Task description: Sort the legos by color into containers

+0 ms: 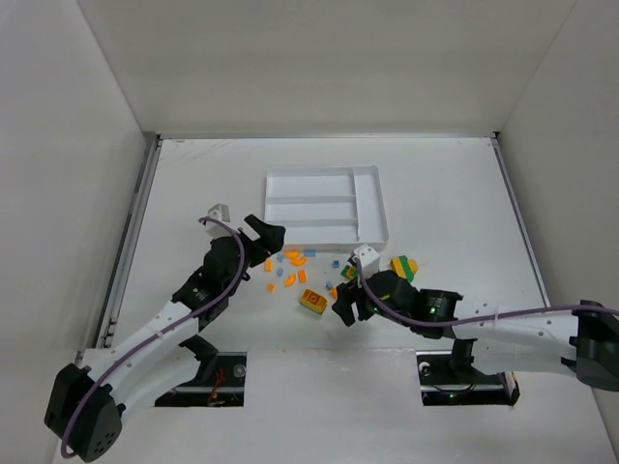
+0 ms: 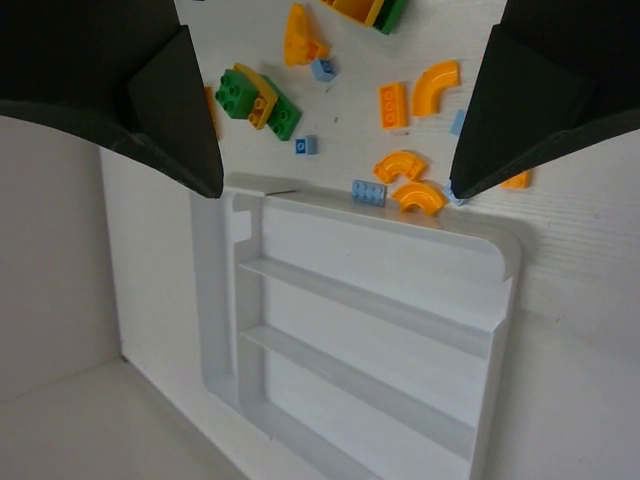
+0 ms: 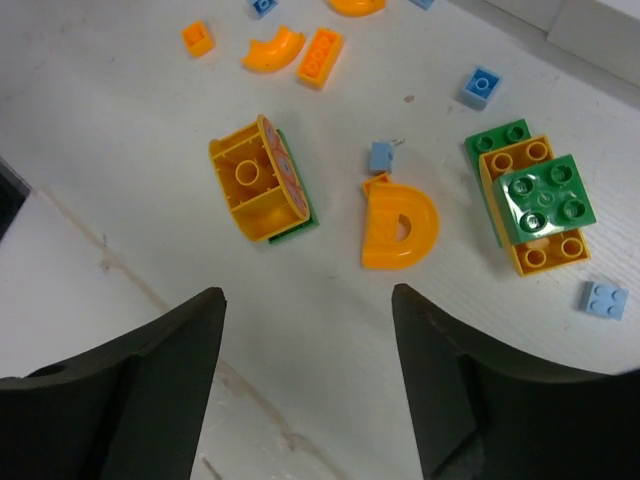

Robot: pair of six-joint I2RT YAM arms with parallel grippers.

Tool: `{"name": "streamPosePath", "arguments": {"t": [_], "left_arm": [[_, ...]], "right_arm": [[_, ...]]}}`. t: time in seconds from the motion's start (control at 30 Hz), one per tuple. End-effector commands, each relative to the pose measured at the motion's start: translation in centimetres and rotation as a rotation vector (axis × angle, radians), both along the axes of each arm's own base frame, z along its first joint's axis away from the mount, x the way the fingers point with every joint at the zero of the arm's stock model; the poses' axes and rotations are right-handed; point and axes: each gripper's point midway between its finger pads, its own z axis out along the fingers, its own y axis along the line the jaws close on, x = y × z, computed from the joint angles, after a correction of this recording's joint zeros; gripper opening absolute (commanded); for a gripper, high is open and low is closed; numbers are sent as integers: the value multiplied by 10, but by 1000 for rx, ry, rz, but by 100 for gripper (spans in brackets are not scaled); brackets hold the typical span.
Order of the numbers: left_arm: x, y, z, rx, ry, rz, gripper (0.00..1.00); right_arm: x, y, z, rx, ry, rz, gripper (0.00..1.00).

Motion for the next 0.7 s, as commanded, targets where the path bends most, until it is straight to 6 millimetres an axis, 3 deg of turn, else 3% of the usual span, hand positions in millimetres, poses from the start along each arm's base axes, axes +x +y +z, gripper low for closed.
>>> {"name": "streamPosePath", "arguments": {"t": [0.0, 0.07, 0.1, 0.2, 0.3, 0.4, 0.67], "left_arm": [[2, 3, 22, -81, -57, 38, 90], [0, 0, 24, -13, -84, -24, 49], [-3, -3, 23, 12, -85, -59, 38], [-8, -5, 10, 16, -45, -96, 24], [-14, -4, 3, 30, -41, -125, 22], [-22, 6, -6, 21, -49, -105, 35], [-37, 18, -19, 59, 31, -103, 43]], "right_arm": [[9, 19, 24, 40, -76, 24, 79], [7, 25, 21, 20, -75, 47, 82], [7, 29, 20, 9, -80, 67, 84], [7, 42, 17, -22, -93, 109, 86], [4, 58, 18, -17, -100, 160, 86], [5, 74, 19, -13, -109, 197, 86], [15, 87, -11, -73, -85, 201, 81]]}}
